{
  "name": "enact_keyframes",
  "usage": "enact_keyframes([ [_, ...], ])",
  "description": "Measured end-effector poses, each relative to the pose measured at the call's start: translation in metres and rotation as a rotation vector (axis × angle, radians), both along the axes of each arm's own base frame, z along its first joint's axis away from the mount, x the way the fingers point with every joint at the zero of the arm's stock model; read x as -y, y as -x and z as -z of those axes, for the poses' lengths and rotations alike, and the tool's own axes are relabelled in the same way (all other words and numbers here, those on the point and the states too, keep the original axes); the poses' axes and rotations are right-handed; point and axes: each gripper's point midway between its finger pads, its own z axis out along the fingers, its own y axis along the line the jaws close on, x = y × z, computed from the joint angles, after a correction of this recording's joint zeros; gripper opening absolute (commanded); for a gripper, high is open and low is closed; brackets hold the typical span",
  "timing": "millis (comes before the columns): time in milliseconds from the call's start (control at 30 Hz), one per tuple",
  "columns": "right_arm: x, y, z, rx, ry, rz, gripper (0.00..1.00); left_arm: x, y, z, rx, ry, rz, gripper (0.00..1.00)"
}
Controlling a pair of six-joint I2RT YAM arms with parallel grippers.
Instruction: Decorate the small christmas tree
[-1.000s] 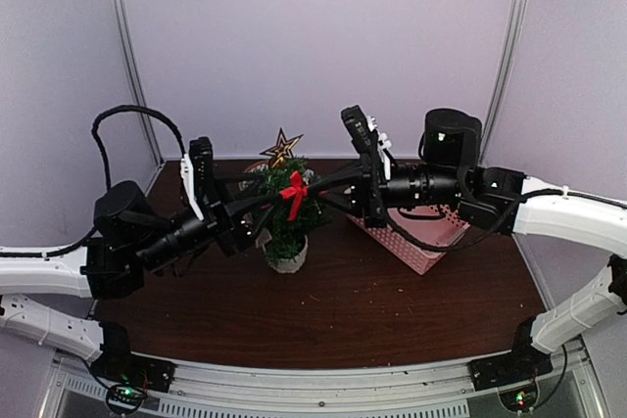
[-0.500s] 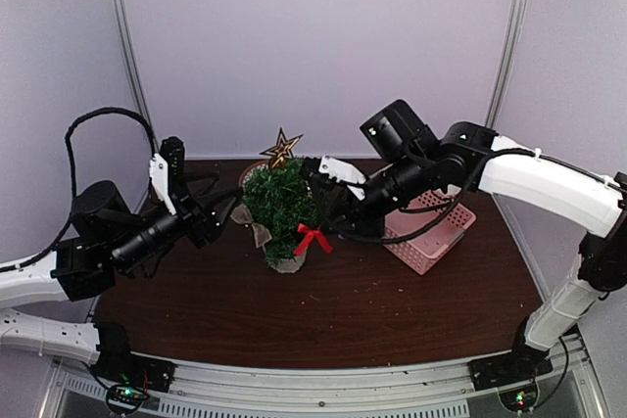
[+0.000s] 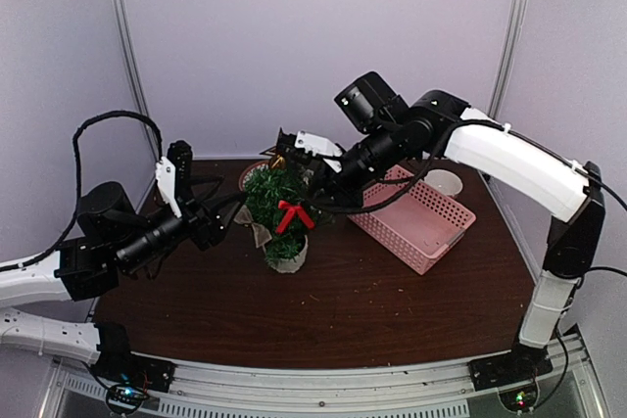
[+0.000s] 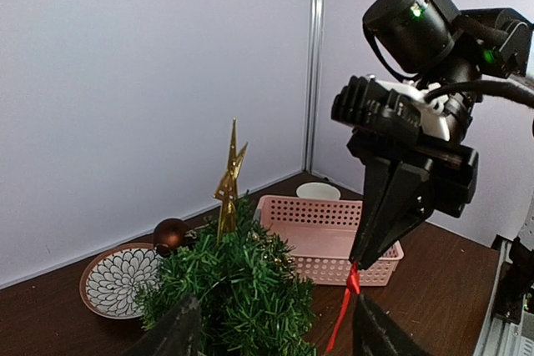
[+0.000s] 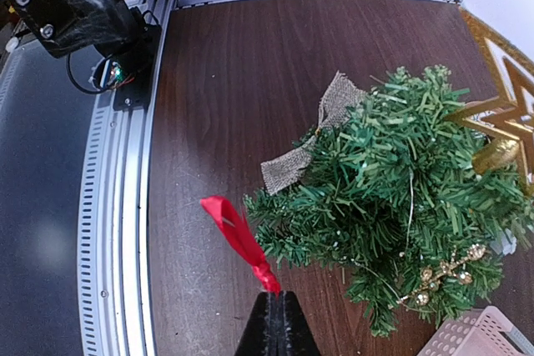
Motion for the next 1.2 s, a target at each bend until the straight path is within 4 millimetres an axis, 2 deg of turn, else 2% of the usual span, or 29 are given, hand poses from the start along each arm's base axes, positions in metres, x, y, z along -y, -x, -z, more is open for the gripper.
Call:
enact_keyframes([
  [267, -0.018, -0.007, 0.020, -0.056, 0.024, -0.038, 0.00, 0.000, 0.000, 0.000, 0.000, -0.001, -0.002, 0.62],
  [533, -0.032, -0.020, 0.018, -0.059, 0.013, -0.034, 0.00, 0.000, -0.001, 0.004, 0.002, -0.013, -0.002, 0.62],
  [967, -0.030, -0.041, 0.036, -0.070, 0.069, 0.039, 0.00, -0.001, -0.003, 0.006, 0.008, -0.026, -0.009, 0.62],
  [1200, -0.030, -0.049, 0.032, -0.054, 0.065, 0.069, 0.01, 0.001, -0.004, 0.009, 0.004, -0.036, -0.012, 0.62],
])
